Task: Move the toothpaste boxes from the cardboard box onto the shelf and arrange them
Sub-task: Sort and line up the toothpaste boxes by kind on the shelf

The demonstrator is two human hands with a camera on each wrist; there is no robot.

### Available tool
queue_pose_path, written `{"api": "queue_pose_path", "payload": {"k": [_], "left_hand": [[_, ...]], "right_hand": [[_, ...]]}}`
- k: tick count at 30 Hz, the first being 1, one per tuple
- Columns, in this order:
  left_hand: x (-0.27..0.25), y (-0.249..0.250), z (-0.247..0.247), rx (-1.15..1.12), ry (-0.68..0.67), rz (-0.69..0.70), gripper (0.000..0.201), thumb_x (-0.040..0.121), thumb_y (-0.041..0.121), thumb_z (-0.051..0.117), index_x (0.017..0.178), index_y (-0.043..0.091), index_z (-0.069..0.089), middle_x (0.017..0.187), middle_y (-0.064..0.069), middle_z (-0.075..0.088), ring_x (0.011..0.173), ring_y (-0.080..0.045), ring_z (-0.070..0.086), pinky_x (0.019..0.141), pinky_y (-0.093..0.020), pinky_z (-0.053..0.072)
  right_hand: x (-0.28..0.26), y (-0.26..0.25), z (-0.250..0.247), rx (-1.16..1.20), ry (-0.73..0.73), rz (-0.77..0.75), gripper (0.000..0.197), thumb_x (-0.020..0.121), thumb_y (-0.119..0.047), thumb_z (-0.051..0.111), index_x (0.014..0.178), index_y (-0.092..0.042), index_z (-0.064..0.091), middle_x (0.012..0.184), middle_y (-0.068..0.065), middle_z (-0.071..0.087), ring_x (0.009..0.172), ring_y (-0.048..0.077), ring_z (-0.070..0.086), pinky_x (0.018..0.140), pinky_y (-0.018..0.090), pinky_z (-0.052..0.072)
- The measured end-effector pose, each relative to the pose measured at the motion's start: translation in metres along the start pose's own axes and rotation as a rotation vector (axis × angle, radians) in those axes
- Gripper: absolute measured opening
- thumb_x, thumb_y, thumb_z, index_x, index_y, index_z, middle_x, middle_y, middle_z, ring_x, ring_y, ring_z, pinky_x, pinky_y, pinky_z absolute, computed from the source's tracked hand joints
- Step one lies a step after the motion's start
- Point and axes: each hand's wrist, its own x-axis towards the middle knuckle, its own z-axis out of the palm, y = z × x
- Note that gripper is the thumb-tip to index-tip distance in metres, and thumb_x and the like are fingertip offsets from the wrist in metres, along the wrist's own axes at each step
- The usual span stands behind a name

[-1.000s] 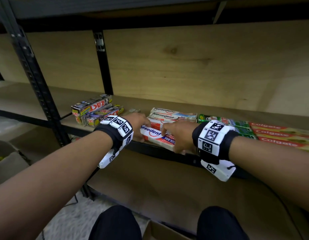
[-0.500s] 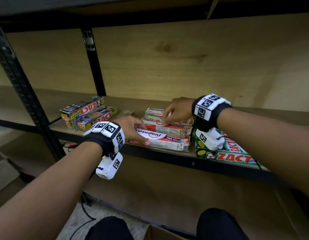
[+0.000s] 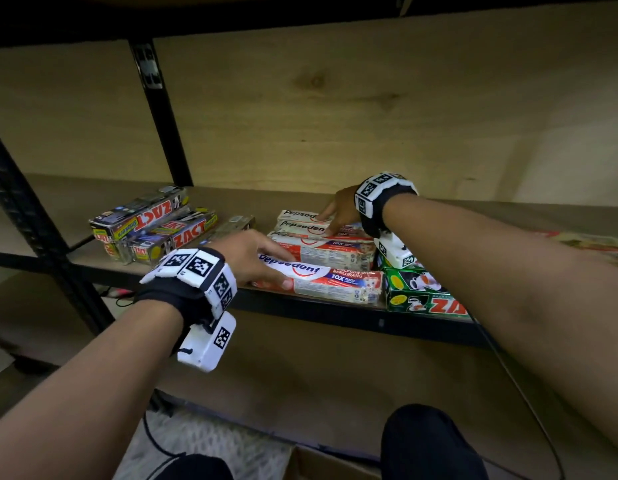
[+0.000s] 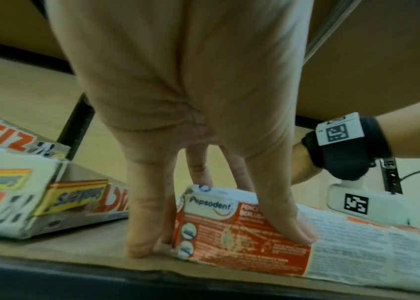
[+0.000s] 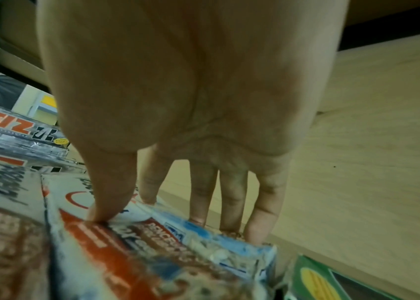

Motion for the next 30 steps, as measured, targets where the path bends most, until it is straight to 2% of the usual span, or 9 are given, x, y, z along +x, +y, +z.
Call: {"api": "queue_pose_path", "payload": {"k": [5,8,12,14,17,20,25,28,30], "left_hand": [[0.004,0.009,0.004,0.041,-0.037,0.028,0.053,0.072,0.054,0.078,0.122,0.041,0.065,0.127,0.023,0.061,0.119,-0.003,0.053,0.104,-0.034,0.042],[0.001,0.004,0.005,0.032,0.024,-0.020,0.055,0.065,0.059,0.080,0.115,0.042,0.063,0.120,0.020,0.061,0.112,-0.007,0.057,0.099,-0.037,0.047],[-0.008,-0.006,0.007,0.025,0.176,-0.160,0.087,0.052,0.065,0.084,0.126,0.044,0.044,0.134,0.001,0.044,0.119,-0.021,0.051,0.100,-0.041,0.047],[-0.012,-0.012,0.007,0.000,0.148,-0.167,0.104,0.052,0.069,0.081,0.142,0.049,0.032,0.148,0.002,0.037,0.130,-0.022,0.046,0.107,-0.042,0.041],[-0.016,-0.015,0.003,-0.093,0.068,-0.173,0.116,0.050,0.077,0.077,0.148,0.053,0.019,0.152,0.013,0.037,0.134,-0.014,0.043,0.111,-0.036,0.037],[-0.015,0.000,-0.001,0.007,0.011,-0.167,0.112,0.055,0.078,0.073,0.148,0.055,0.015,0.155,0.015,0.032,0.137,-0.015,0.039,0.110,-0.031,0.033],[-0.005,0.038,0.003,0.153,-0.070,-0.113,0.105,0.059,0.084,0.064,0.146,0.060,0.009,0.163,0.004,0.002,0.149,-0.024,0.014,0.117,-0.040,0.017],[0.001,0.048,0.014,0.206,-0.091,-0.048,0.098,0.064,0.083,0.061,0.148,0.054,0.017,0.161,0.006,0.017,0.149,-0.021,0.016,0.117,-0.040,0.018],[0.004,0.043,0.016,0.212,-0.048,-0.050,0.097,0.063,0.085,0.059,0.147,0.048,0.030,0.155,0.010,0.033,0.143,-0.018,0.031,0.112,-0.036,0.028]], "right_hand": [[0.002,-0.001,0.002,-0.069,0.016,-0.002,0.059,0.092,-0.048,0.063,0.147,-0.037,0.044,0.157,-0.008,0.036,0.142,0.018,0.036,0.112,0.028,0.029],[0.002,-0.001,0.001,-0.096,0.014,-0.018,0.059,0.093,-0.048,0.062,0.147,-0.037,0.043,0.156,-0.008,0.037,0.143,0.017,0.035,0.113,0.028,0.028],[0.002,-0.004,-0.001,-0.128,-0.003,-0.032,0.058,0.092,-0.048,0.063,0.146,-0.039,0.044,0.156,-0.008,0.038,0.142,0.018,0.037,0.114,0.031,0.030],[0.000,-0.004,0.000,-0.123,-0.007,-0.029,0.057,0.093,-0.046,0.063,0.146,-0.037,0.044,0.155,-0.008,0.038,0.142,0.017,0.037,0.113,0.030,0.030],[-0.001,-0.005,-0.001,-0.084,-0.006,-0.033,0.057,0.092,-0.044,0.065,0.145,-0.037,0.047,0.154,-0.009,0.040,0.139,0.017,0.040,0.111,0.030,0.033],[-0.003,-0.006,-0.001,-0.008,-0.030,-0.033,0.052,0.091,-0.040,0.068,0.140,-0.038,0.053,0.154,-0.009,0.041,0.139,0.018,0.040,0.111,0.030,0.033],[-0.008,-0.009,-0.002,0.032,-0.037,-0.030,0.050,0.091,-0.037,0.069,0.138,-0.040,0.054,0.152,-0.009,0.043,0.135,0.015,0.044,0.105,0.027,0.037],[-0.010,-0.013,-0.003,0.026,-0.040,-0.034,0.052,0.089,-0.037,0.071,0.139,-0.039,0.054,0.152,-0.010,0.043,0.134,0.015,0.044,0.105,0.027,0.037],[-0.011,-0.014,-0.003,0.016,-0.029,-0.039,0.051,0.089,-0.036,0.071,0.138,-0.040,0.055,0.150,-0.010,0.045,0.131,0.014,0.047,0.099,0.024,0.038]]}}
